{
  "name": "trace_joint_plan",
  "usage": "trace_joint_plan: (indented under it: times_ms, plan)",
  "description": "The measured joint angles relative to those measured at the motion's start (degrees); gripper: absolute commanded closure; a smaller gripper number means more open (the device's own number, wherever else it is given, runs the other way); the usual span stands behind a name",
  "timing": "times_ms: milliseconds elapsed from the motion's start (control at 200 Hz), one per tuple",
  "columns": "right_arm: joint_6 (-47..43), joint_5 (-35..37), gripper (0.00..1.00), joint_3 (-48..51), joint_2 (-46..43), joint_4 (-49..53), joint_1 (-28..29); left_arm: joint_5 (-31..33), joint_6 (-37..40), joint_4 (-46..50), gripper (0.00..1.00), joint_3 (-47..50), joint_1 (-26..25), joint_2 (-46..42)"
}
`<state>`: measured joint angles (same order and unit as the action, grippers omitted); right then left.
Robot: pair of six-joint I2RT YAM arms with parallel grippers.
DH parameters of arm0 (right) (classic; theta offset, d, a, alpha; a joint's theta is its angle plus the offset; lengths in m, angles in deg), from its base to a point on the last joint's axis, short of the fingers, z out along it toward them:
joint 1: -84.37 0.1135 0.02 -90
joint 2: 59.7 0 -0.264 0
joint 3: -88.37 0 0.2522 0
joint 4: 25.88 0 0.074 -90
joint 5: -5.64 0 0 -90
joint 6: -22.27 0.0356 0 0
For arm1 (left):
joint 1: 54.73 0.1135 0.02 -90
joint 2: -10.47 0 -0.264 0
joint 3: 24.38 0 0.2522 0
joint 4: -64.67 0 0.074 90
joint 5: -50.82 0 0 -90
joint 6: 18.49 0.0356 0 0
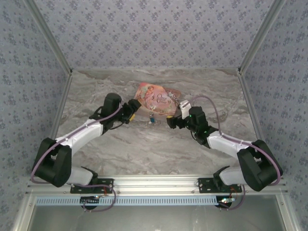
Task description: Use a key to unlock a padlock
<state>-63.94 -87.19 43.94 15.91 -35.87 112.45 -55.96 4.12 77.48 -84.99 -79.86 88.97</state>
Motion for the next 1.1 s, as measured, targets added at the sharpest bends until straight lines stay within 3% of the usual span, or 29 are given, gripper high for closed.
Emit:
trace_joint_plan:
  times_ms: [185,410,775,1099]
  plan:
    - [9.0,-4.5,0.0,-1.6,-1.0,3.2,-6.8,0.1,7.8,6.5,0.1,-4.7,4.6,0.9]
    - [17.9,-12.7,0.0,-7.3,1.6,8.7,-13.4,-2.7,17.1,9.0,0.07,-13.6,8.1,10.7]
    - [23.4,-21.2,0.0,-15.7,15.1,13.0,-14.0,-11.2,22.6,8.4,0.08,-21.9,8.9,25.6]
    - [22.9,-26.1,0.03,-26.2,24.4,15.5,-12.3,-16.4,24.8,7.3,0.13,-22.7,8.5,27.1]
